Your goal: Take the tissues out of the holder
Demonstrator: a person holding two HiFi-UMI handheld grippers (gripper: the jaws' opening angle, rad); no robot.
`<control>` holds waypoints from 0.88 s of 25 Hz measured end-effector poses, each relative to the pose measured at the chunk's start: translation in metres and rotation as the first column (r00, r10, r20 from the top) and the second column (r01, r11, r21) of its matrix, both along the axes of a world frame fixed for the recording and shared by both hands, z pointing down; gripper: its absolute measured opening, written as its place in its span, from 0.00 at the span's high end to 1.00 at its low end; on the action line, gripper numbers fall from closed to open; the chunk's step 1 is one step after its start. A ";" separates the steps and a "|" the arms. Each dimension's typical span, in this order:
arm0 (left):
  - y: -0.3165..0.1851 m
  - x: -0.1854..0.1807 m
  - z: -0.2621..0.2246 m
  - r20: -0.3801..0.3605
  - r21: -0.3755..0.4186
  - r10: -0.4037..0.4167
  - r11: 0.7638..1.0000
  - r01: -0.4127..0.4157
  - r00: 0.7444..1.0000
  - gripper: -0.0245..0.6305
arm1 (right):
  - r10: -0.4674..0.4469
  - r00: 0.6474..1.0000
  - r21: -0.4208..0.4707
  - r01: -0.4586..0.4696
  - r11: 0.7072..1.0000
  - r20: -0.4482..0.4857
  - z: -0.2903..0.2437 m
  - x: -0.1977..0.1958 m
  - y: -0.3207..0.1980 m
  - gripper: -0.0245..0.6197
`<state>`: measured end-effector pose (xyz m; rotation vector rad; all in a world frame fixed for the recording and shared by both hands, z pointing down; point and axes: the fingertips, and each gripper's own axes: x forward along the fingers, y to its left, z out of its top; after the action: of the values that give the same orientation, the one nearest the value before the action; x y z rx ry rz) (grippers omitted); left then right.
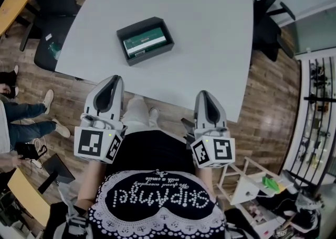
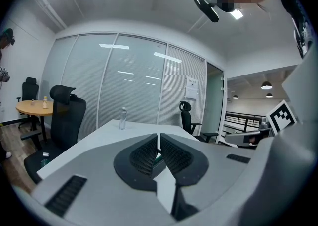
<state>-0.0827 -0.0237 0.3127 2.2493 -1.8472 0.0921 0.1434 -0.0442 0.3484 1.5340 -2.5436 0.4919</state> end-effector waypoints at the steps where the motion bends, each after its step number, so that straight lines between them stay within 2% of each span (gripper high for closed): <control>1: -0.006 -0.003 0.000 -0.002 -0.001 0.004 1.000 -0.004 1.000 0.90 | 0.004 1.000 -0.001 -0.004 1.000 -0.001 0.000 -0.003 -0.006 0.91; 12: -0.090 -0.053 -0.004 -0.012 -0.007 0.059 0.998 -0.060 0.998 0.90 | 0.074 0.997 -0.012 -0.074 0.997 -0.011 -0.008 -0.045 -0.074 0.91; 22: -0.134 -0.080 0.012 -0.041 -0.042 0.123 0.991 -0.125 0.992 0.90 | 0.135 0.990 -0.046 -0.137 0.990 -0.046 0.000 -0.070 -0.102 0.91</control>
<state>-0.1626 -0.1574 0.3249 2.3173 -1.6692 0.1084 0.0735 -0.1462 0.3483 1.6890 -2.3887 0.5273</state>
